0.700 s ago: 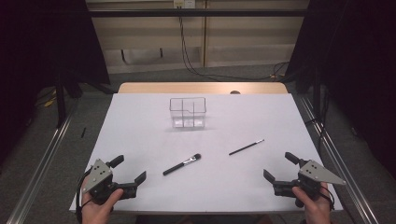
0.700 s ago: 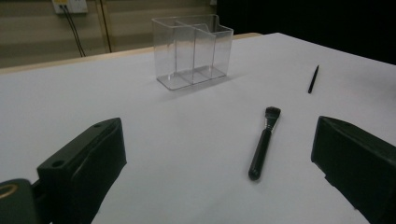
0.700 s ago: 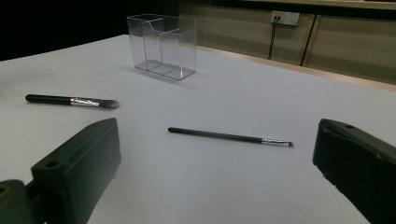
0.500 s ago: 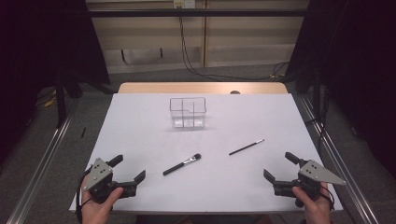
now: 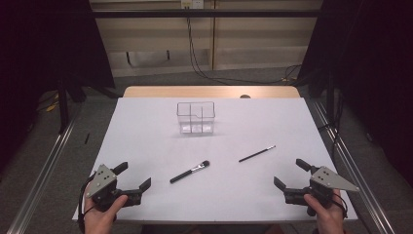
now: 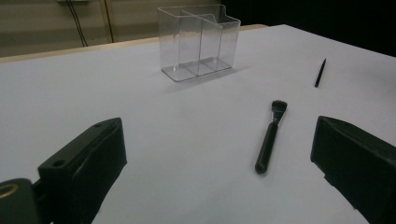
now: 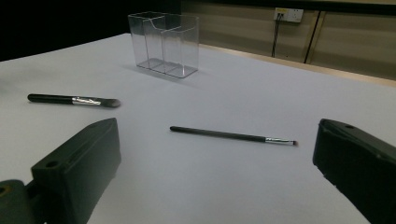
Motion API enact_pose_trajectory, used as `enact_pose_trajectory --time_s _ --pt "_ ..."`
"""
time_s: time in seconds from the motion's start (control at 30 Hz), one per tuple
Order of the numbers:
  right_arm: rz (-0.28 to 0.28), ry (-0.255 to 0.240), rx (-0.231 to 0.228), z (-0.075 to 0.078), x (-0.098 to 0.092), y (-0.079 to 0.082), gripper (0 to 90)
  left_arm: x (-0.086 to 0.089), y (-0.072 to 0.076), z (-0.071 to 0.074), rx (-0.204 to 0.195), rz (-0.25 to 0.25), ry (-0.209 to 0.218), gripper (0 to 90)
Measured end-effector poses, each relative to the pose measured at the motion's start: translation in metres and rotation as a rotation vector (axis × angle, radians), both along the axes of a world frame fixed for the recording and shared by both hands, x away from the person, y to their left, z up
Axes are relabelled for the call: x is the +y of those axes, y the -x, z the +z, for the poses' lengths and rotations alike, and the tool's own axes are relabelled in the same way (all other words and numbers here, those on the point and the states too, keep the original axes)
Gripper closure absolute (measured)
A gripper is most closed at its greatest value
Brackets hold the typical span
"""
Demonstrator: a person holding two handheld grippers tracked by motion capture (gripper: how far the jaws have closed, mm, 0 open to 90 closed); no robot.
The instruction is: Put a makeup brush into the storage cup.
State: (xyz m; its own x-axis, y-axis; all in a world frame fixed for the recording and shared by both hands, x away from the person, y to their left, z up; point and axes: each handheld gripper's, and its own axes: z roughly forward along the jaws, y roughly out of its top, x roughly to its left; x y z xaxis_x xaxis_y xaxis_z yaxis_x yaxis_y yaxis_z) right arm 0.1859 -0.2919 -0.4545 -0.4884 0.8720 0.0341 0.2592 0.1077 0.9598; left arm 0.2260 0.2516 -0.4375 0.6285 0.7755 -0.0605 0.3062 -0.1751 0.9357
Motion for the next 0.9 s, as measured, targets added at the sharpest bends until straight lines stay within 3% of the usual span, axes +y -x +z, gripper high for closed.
enact_pose_trajectory --time_s 0.13,0.23,0.37,0.4,0.6,0.9 --pt "0.005 -0.001 -0.006 0.001 0.001 0.002 0.6 0.001 0.003 0.004 -0.025 0.011 0.000 3.6" --pt "0.012 -0.006 -0.008 0.002 0.003 0.003 0.6 -0.001 0.004 0.008 0.017 -0.014 0.031 4.3" --pt "0.015 0.004 -0.006 0.001 0.006 0.003 0.6 -0.007 0.000 0.010 -0.015 -0.033 0.013 3.9" --pt "0.022 0.008 -0.004 0.001 0.007 0.002 0.6 -0.010 -0.003 0.009 -0.036 -0.043 -0.009 3.9" --pt "0.038 0.010 -0.001 0.001 0.010 0.002 0.6 -0.017 -0.010 0.006 -0.037 -0.072 -0.017 3.6" --pt "0.036 0.008 0.000 0.001 0.010 0.002 0.6 -0.048 -0.020 0.014 -0.060 -0.140 -0.011 3.5"
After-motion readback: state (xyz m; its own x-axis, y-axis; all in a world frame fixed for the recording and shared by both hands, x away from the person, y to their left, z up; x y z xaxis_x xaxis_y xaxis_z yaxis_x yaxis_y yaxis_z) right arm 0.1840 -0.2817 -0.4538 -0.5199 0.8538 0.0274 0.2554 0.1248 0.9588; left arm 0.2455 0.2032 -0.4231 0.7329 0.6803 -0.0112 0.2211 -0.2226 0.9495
